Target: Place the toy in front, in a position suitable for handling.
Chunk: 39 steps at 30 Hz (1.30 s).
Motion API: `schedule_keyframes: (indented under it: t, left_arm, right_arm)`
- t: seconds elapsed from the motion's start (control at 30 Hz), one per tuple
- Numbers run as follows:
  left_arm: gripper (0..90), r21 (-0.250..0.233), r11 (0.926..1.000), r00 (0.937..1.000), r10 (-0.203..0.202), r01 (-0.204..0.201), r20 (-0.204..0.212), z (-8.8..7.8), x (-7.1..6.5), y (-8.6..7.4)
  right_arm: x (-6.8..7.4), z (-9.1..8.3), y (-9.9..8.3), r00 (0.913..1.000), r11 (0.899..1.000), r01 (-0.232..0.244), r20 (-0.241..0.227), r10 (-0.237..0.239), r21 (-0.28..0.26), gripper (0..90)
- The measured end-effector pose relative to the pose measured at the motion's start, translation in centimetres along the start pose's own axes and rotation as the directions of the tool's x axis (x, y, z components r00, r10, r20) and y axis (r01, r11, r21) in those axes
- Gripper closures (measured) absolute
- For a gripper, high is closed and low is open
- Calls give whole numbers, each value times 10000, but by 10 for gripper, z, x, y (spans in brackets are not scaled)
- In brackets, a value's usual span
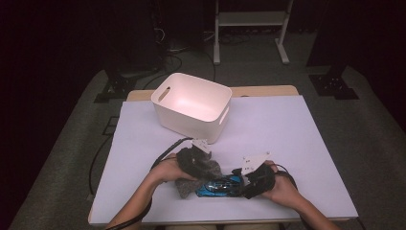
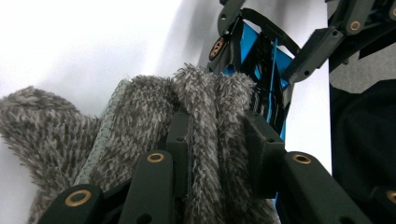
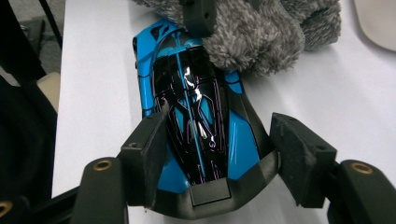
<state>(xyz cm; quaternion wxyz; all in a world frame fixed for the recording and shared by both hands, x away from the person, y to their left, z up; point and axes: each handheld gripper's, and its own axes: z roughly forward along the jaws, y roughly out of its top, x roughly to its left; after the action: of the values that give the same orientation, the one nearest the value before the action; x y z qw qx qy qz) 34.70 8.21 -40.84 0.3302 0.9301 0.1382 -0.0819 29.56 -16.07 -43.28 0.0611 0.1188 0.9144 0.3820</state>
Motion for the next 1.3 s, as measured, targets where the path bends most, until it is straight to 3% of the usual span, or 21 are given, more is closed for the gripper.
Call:
schedule_keyframes:
  t: [0.17,0.33,0.47,0.67,0.83,0.93,0.97,1.07,1.13,1.3]
  left_arm:
    - [669,-180,9991,9993,377,-378,-68,-6,-11,-1]
    - [671,-438,9967,9977,684,-683,-8,-13,-22,-3]
    - [676,-570,9929,9945,1047,-1041,69,-18,-33,-4]
    - [693,-772,9872,9877,1444,-1396,603,-23,-50,-9]
    - [706,-864,9832,9829,1673,-1606,772,-22,-58,-13]
    - [709,-998,9825,9847,1638,-1573,601,-22,-61,-15]
    - [722,-1008,9824,9846,1637,-1571,612,-22,-61,-15]
    - [751,-1078,9810,9847,1673,-1613,493,-21,-62,-15]
    - [756,-1082,9805,9852,1684,-1641,322,-22,-61,-13]
    - [761,-925,9791,9832,1782,-1811,-394,-24,-51,5]
  right_arm:
    - [3,-2,2,9997,9997,220,75,-221,141,295]
    - [0,-4,-2,9982,9997,-176,-565,186,175,285]
    - [3,-4,-3,9958,9996,-170,-892,189,224,286]
    - [9,2,-3,9893,9997,-37,-1457,73,252,298]
    - [16,11,-3,9828,9988,156,-1847,-69,457,377]
    - [19,11,-4,9762,9991,144,-2168,-54,401,532]
    - [20,10,-5,9741,9992,105,-2260,-13,392,543]
    - [26,9,-4,9798,9973,576,-1943,-477,452,558]
    - [26,9,-2,9804,9971,583,-1909,-479,490,558]
    - [15,4,8,9914,9928,1071,-813,-1025,541,566]
